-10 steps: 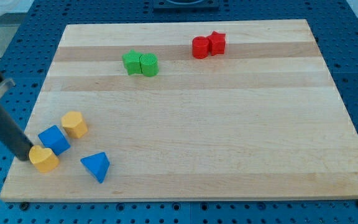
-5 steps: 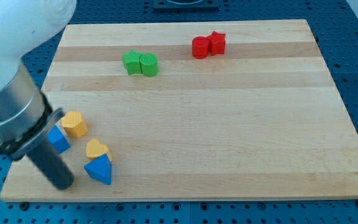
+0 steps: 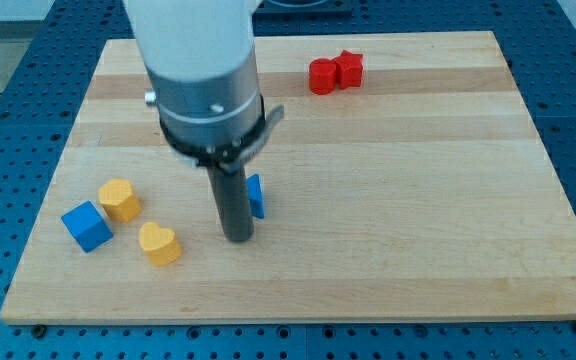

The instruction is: Move the blue triangleyellow heart parallel to each other

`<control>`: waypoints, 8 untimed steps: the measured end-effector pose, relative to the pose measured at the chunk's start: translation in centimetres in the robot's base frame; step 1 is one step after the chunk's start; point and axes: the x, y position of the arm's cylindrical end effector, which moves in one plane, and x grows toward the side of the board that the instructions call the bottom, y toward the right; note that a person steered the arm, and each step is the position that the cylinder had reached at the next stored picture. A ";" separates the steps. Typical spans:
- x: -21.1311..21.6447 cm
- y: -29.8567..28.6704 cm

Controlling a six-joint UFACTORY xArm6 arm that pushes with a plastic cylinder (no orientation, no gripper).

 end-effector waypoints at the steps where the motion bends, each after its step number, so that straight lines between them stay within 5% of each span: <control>1: 4.3 -0.8; 2: 6.1 -4.8; 5: -0.6 -9.1; 7: -3.9 -9.7; 8: -1.8 -7.9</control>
